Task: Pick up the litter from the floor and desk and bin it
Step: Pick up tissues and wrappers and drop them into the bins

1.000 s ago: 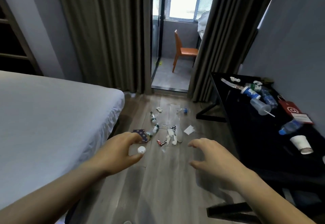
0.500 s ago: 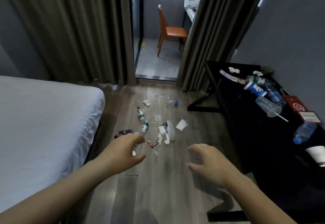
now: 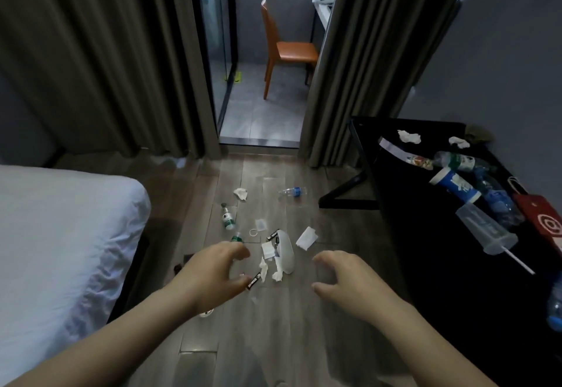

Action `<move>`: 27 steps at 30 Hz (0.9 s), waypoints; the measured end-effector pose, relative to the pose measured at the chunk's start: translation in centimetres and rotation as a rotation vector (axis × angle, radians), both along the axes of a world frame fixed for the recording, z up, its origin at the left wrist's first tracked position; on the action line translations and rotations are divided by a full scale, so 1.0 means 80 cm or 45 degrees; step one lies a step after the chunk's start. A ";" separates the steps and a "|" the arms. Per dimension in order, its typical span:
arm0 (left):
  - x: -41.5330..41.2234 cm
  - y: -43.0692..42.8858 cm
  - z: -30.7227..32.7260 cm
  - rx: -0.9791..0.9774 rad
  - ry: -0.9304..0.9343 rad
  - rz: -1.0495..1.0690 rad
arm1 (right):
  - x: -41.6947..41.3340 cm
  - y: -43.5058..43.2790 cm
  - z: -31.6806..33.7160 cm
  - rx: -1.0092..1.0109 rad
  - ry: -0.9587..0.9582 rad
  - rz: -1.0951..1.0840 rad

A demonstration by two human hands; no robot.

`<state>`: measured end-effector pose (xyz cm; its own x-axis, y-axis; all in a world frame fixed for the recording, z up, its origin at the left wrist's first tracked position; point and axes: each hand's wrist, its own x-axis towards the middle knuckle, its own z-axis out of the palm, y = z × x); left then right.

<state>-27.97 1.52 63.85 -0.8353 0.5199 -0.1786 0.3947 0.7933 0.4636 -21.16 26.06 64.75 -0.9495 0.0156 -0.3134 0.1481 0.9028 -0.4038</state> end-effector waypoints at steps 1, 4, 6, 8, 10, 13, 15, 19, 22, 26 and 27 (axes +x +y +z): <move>-0.013 0.012 -0.002 -0.001 -0.001 0.011 | -0.018 0.011 -0.002 -0.004 -0.001 0.009; -0.050 0.041 -0.010 0.003 -0.018 0.055 | -0.067 0.037 -0.013 0.006 -0.029 0.042; -0.073 0.056 -0.016 0.006 -0.024 0.063 | -0.093 0.048 -0.023 -0.007 -0.061 0.052; -0.098 0.068 -0.024 -0.001 -0.044 0.056 | -0.119 0.055 -0.034 -0.024 -0.094 0.050; -0.125 0.075 -0.034 0.002 -0.075 0.062 | -0.146 0.060 -0.047 -0.027 -0.125 0.053; -0.167 0.078 -0.055 -0.004 -0.111 0.063 | -0.184 0.062 -0.069 -0.019 -0.175 0.033; -0.197 0.076 -0.072 -0.026 -0.152 0.055 | -0.206 0.060 -0.086 -0.018 -0.217 0.002; -0.256 0.073 -0.121 -0.091 -0.210 0.047 | -0.249 0.058 -0.130 -0.018 -0.310 -0.061; -0.293 0.076 -0.172 -0.122 -0.276 0.062 | -0.279 0.058 -0.176 -0.027 -0.382 -0.103; -0.332 0.087 -0.248 -0.187 -0.371 0.086 | -0.317 0.064 -0.248 0.003 -0.489 -0.113; -0.339 0.090 -0.270 -0.202 -0.380 0.107 | -0.328 0.067 -0.268 0.005 -0.503 -0.112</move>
<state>-55.13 8.72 42.26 -0.7728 0.3980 -0.4943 0.1907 0.8885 0.4173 -47.39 31.41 43.34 -0.7507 0.0931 -0.6541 0.3680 0.8811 -0.2970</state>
